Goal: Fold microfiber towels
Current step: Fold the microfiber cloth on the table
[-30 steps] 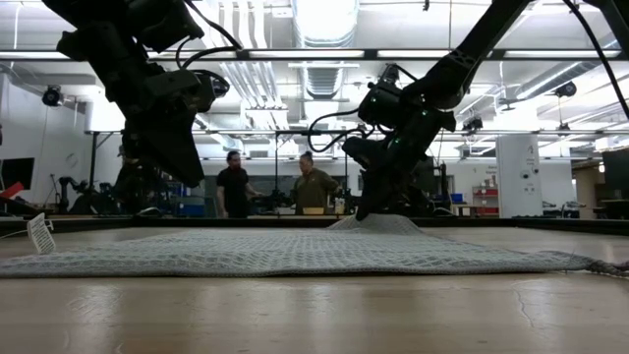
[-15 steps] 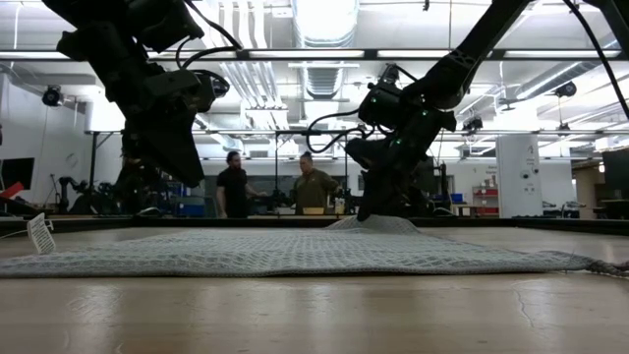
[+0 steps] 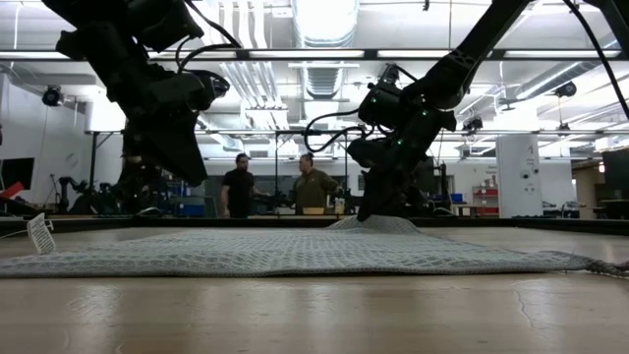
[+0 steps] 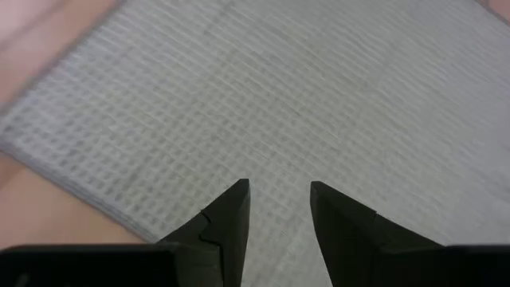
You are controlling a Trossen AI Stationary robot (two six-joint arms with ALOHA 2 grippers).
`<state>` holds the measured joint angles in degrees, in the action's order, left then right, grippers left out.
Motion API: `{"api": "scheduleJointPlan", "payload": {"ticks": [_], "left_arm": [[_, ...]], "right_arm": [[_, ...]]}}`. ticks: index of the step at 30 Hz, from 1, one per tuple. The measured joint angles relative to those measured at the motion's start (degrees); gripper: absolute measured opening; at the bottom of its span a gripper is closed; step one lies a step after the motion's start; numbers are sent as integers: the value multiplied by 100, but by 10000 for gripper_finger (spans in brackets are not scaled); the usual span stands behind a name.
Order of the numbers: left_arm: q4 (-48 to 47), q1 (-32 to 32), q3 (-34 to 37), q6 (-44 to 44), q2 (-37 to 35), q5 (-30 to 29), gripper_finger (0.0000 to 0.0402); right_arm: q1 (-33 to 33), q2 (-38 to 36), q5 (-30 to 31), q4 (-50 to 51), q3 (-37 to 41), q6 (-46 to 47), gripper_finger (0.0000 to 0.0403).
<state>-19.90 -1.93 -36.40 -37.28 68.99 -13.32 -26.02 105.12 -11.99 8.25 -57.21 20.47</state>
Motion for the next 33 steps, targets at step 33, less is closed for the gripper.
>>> {"api": "scheduleJointPlan", "payload": {"ticks": [33], "left_arm": [[-274,1494,0,1136,-2,658,138]], "right_arm": [[0,0,11,-31,0,-15,8]]}}
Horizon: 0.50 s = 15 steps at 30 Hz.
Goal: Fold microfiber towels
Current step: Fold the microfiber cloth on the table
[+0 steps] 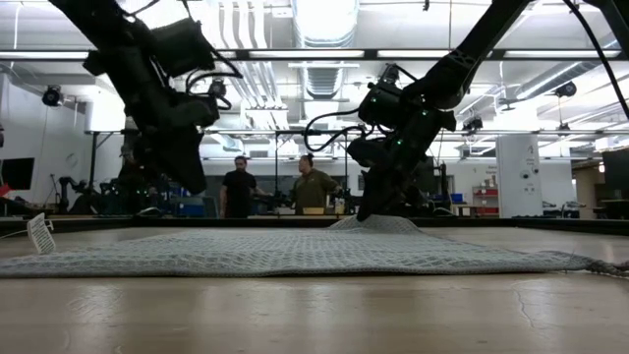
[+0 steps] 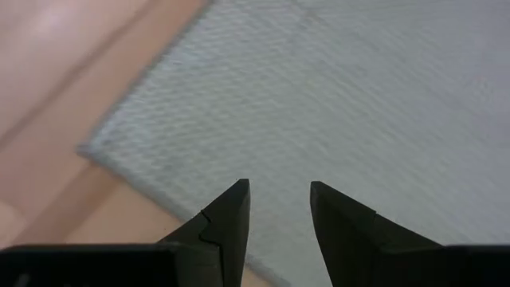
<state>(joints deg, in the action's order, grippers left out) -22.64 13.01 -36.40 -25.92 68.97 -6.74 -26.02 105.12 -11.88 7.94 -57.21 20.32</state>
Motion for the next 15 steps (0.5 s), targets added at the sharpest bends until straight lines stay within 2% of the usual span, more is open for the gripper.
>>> {"api": "scheduleJointPlan", "payload": {"ticks": [5,8,11,15], "left_arm": [[-148,588,0,484,0,37,138],[-148,947,0,602,0,305,138],[-146,1188,0,694,0,570,138],[-104,1426,0,952,0,589,138]], "right_arm": [[0,0,0,-2,0,0,8],[0,0,0,-4,0,-1,8],[0,0,-2,-4,0,-88,8],[0,0,-3,-5,0,-101,8]]}}
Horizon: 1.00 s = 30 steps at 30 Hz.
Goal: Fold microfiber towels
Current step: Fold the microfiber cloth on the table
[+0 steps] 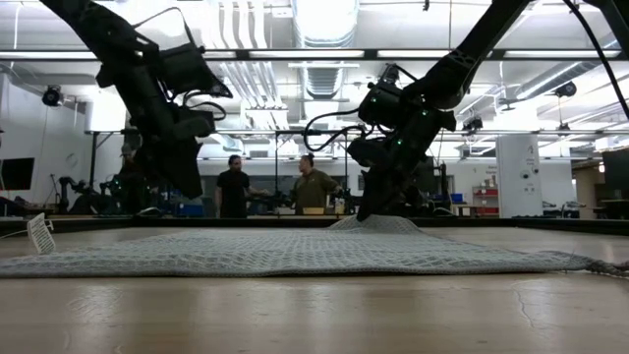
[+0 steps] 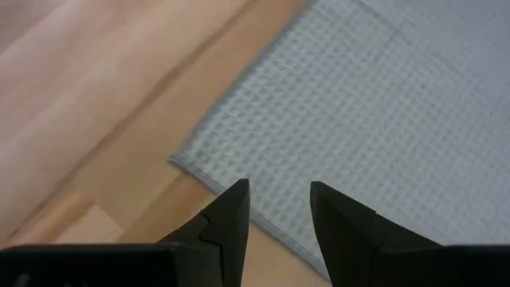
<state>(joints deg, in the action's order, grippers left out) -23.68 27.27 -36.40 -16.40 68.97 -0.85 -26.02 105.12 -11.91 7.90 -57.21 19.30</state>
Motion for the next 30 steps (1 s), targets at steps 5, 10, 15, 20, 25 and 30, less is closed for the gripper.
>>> {"api": "scheduleJointPlan", "payload": {"ticks": [5,10,15,20,25,30], "left_arm": [[129,424,-2,-285,0,454,138],[128,799,-2,-1014,112,696,138],[171,913,-2,-1399,334,769,138],[360,913,-2,-1388,575,721,138],[414,913,-2,-1308,816,575,138],[422,913,-2,-1160,1028,381,138]], "right_arm": [[0,0,-1,-6,0,-3,8],[0,0,-1,-17,0,-2,8],[0,0,-5,-17,0,1,8],[0,0,-8,-17,0,1,8],[0,0,-7,-21,0,-2,8],[0,0,-5,-40,0,-2,8]]}}
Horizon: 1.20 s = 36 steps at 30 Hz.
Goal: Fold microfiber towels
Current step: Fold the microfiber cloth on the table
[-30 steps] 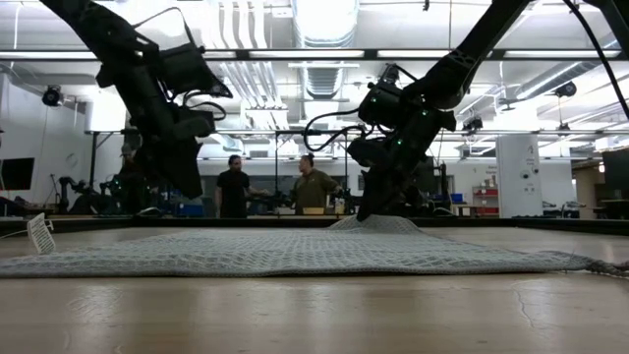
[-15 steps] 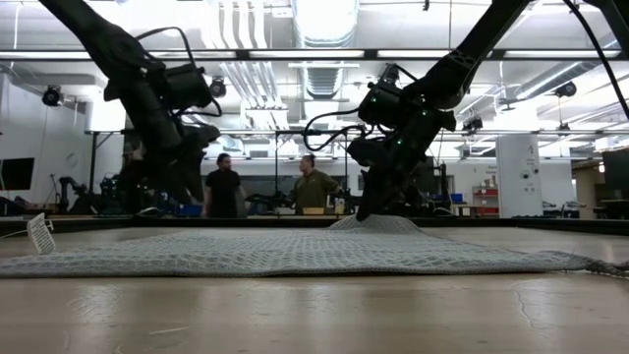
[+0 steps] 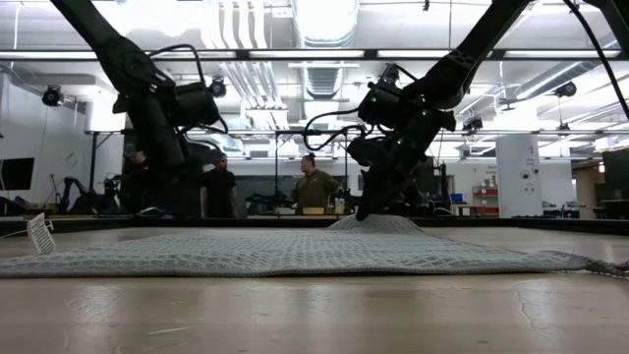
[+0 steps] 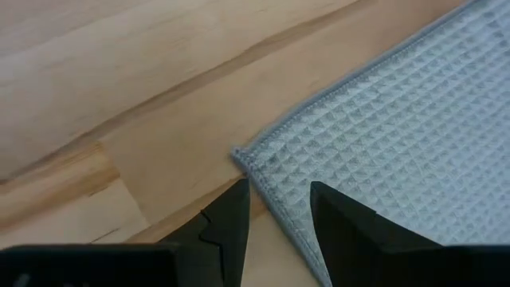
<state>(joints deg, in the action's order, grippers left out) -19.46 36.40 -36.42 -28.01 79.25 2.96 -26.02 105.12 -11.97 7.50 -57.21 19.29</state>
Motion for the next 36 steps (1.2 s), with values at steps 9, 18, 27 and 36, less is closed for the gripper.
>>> {"api": "scheduleJointPlan", "payload": {"ticks": [9,18,27,36], "left_arm": [[225,0,0,100,305,9,138],[211,-2,-49,106,605,13,138],[-53,-9,-269,423,575,45,136],[-220,-2,-278,395,579,-28,37]], "right_arm": [[0,0,0,-29,0,0,8],[1,0,1,-52,0,0,8],[2,0,2,-60,0,0,8],[0,0,0,-58,0,0,8]]}}
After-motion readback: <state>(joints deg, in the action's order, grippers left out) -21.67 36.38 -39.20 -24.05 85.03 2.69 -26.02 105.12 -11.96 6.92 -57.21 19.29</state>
